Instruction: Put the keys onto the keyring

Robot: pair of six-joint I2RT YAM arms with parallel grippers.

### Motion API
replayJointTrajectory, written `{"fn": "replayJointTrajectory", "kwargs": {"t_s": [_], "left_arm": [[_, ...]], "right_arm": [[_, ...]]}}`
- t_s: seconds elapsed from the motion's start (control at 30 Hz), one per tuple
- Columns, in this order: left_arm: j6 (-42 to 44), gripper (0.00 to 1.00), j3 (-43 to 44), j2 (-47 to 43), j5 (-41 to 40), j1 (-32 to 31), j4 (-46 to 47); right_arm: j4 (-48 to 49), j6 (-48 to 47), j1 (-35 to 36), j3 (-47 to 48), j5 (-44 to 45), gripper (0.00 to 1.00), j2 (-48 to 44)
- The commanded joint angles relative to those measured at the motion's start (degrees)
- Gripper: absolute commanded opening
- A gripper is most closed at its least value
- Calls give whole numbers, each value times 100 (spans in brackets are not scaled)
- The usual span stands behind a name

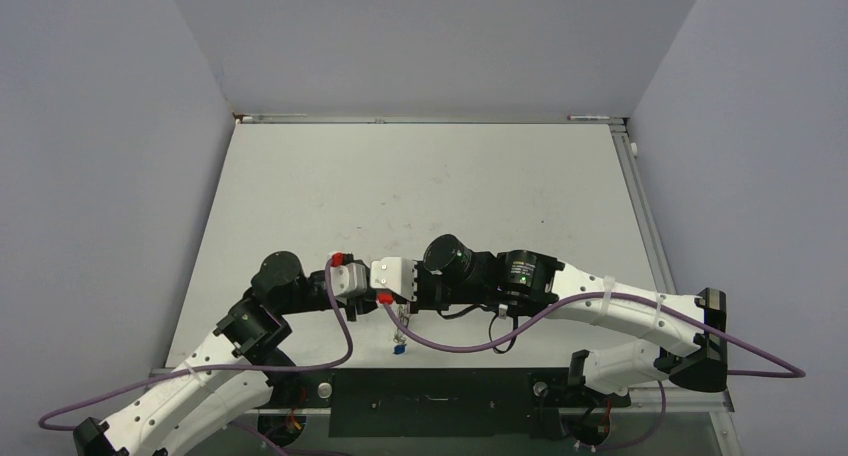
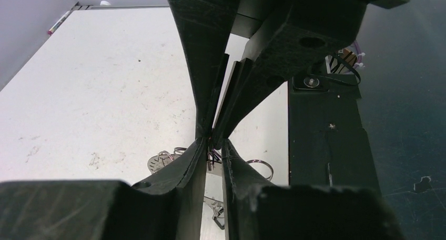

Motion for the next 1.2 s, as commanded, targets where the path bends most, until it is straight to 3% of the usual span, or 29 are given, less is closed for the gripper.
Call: {"fn": "replayJointTrajectory", "kwargs": {"t_s": [0.0, 0.07, 0.4, 0.57, 0.7, 0.93, 1.17], "left_arm": [[-32, 7, 89, 46, 115, -23, 178], [-37, 0, 96, 37, 141, -22, 179], [32, 0, 233, -152, -118, 21, -84], [-5, 0, 250, -241, -119, 75, -31], [-77, 0, 227, -346, -116, 148, 20], [-566, 0, 41, -650, 50, 376, 850], [-1516, 0, -445, -1263, 68, 645, 2457]], "right_arm": [[496, -39, 87, 100, -64, 5, -154], [550, -47, 84, 73, -86, 5, -184], [968, 4, 101, -249, -76, 6, -536], [1193, 30, 90, -408, 47, 34, -695], [1428, 19, 94, -540, 195, 39, -855], [2749, -6, 87, -1426, 448, 40, -1760], [3640, 82, 76, -1851, 21, 40, -2161]]}}
